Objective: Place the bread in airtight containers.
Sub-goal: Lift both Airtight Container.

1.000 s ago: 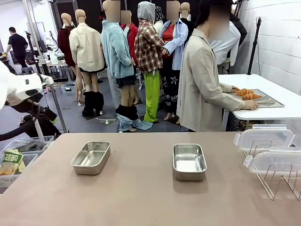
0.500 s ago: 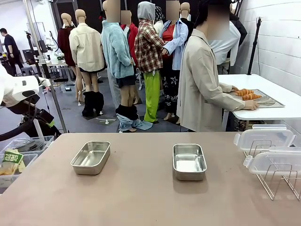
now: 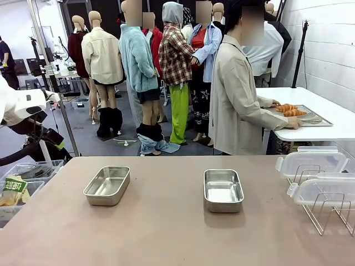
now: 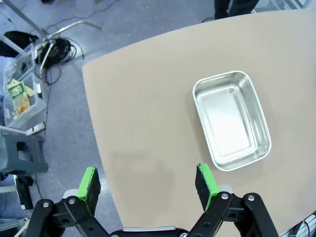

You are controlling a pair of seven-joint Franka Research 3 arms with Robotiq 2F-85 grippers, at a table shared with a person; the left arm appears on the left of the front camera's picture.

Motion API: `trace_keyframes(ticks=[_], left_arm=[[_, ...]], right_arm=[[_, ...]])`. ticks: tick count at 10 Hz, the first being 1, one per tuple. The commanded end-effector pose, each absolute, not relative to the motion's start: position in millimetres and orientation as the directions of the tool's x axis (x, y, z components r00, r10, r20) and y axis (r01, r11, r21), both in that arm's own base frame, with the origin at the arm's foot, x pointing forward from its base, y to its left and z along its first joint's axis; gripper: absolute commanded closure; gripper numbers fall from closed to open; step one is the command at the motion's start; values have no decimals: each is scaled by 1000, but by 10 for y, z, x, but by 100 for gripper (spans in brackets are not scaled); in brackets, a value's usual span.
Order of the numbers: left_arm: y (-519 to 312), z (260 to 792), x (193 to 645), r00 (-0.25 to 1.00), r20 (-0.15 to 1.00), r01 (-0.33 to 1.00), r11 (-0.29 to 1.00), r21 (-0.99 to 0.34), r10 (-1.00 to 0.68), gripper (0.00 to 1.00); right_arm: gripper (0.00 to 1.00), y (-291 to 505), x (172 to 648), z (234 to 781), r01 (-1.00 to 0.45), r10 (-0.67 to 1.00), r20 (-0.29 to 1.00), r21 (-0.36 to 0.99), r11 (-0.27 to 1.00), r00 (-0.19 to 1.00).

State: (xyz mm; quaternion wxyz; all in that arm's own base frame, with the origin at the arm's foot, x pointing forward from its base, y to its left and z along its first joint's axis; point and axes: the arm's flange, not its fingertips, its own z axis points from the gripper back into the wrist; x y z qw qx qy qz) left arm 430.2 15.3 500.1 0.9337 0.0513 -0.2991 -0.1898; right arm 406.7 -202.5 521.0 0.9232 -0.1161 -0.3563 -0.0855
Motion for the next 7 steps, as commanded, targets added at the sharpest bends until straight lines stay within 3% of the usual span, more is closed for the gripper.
trace_keyframes(ticks=[1, 7], left_arm=[[165, 5015, 4307, 745, 546, 320, 923, 212, -383, 0], [165, 5015, 4307, 745, 546, 320, 923, 212, -383, 0]], right_arm=[[0, -1994, 4053, 5168, 237, -70, 671, -161, 958, 738], [0, -1994, 4053, 5168, 237, -70, 671, -161, 958, 738]])
